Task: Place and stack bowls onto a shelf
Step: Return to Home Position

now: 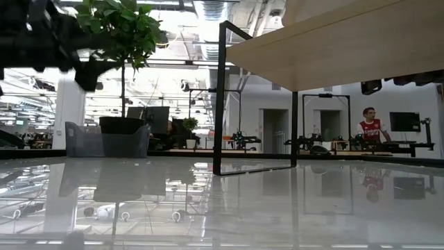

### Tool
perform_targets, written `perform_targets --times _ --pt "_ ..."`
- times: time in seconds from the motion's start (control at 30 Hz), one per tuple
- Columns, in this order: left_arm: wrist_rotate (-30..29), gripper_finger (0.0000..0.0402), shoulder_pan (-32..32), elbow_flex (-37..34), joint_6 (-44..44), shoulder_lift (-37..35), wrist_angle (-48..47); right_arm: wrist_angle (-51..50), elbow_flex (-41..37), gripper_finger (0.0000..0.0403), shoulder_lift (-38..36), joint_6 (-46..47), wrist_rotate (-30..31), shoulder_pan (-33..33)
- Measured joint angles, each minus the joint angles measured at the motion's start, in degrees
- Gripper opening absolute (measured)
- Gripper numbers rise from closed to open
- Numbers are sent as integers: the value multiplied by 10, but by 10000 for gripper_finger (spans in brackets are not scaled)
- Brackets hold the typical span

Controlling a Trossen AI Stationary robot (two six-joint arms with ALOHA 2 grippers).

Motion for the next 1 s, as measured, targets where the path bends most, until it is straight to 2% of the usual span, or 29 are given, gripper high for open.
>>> perform_targets --times 0.4,0.7,1.0 --pt "-40 242 -10 0 21 -1 -43 0 0 224 18 -12 2 -1" --pt "-46 242 -10 -1 -4 0 -50 0 0 224 18 85 0 0" --pt "-46 242 -10 -1 7 0 -50 0 0 224 18 88 -2 0"
